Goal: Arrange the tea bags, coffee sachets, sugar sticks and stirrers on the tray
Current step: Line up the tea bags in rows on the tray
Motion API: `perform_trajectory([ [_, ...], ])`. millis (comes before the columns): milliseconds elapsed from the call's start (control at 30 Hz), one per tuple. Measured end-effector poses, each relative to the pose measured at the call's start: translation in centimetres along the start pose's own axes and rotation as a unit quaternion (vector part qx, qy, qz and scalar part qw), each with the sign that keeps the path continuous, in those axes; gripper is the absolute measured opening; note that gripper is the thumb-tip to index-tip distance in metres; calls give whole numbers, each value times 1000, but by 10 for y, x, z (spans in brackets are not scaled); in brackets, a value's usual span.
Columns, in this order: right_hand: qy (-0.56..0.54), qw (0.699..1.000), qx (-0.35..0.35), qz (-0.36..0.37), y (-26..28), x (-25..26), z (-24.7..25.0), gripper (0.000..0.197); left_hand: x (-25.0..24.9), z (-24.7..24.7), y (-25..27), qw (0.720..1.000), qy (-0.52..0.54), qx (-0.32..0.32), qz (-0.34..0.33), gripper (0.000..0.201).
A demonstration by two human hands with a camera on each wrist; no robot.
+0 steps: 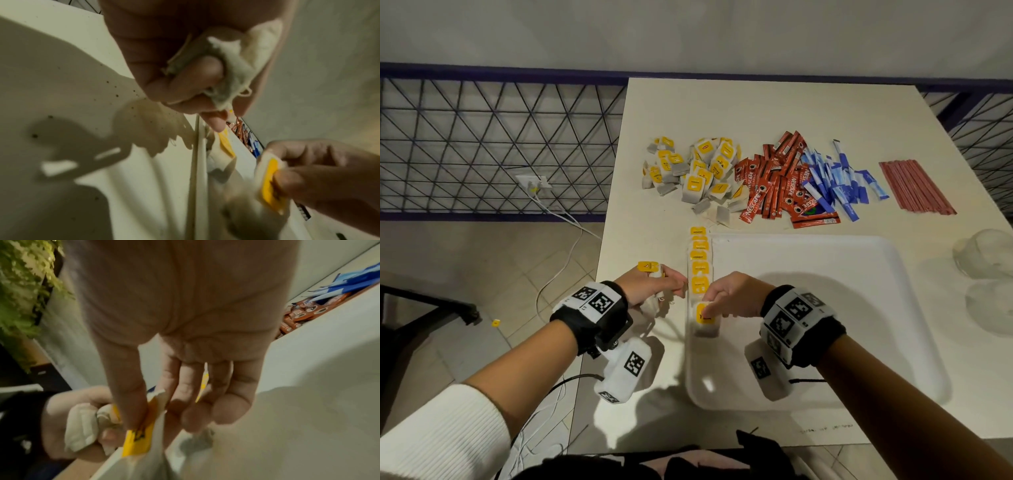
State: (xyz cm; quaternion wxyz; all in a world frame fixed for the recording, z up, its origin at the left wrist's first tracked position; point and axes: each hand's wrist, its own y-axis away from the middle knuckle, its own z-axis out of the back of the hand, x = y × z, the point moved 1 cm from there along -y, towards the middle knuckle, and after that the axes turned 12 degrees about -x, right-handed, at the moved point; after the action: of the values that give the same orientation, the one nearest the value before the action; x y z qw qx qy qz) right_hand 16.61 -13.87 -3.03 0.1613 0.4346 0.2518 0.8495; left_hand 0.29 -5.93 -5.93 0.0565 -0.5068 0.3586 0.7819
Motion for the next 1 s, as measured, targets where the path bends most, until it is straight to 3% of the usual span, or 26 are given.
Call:
perform_trajectory([
  [67, 55, 997, -39, 27, -3, 1, -2, 10, 1, -1, -2, 1000, -29, -4, 5, 27],
  [133, 66, 993, -85, 39, -8, 0, -3, 24, 4, -1, -6, 999, -48, -15, 15, 28],
  [267, 18, 989, -140, 46, -15, -5, -7, 21, 7, -5, -11, 996, -74, -36, 27, 9],
  [367, -51, 983, -174, 31, -17, -10, -10, 11, 5, -8, -11, 993, -105, -44, 28, 9],
  [600, -108, 972, -207, 0, -18, -18, -15, 19, 0, -12, -13, 987, -143, -66, 39, 12],
  [833, -109, 975, -190, -38, -10, -26, -19, 42, 0, -14, -15, 983, -162, -63, 52, 22],
  [1000, -133, 967, -208, -64, -13, -28, -22, 29, -4, -18, -16, 980, -175, -83, 38, 14],
])
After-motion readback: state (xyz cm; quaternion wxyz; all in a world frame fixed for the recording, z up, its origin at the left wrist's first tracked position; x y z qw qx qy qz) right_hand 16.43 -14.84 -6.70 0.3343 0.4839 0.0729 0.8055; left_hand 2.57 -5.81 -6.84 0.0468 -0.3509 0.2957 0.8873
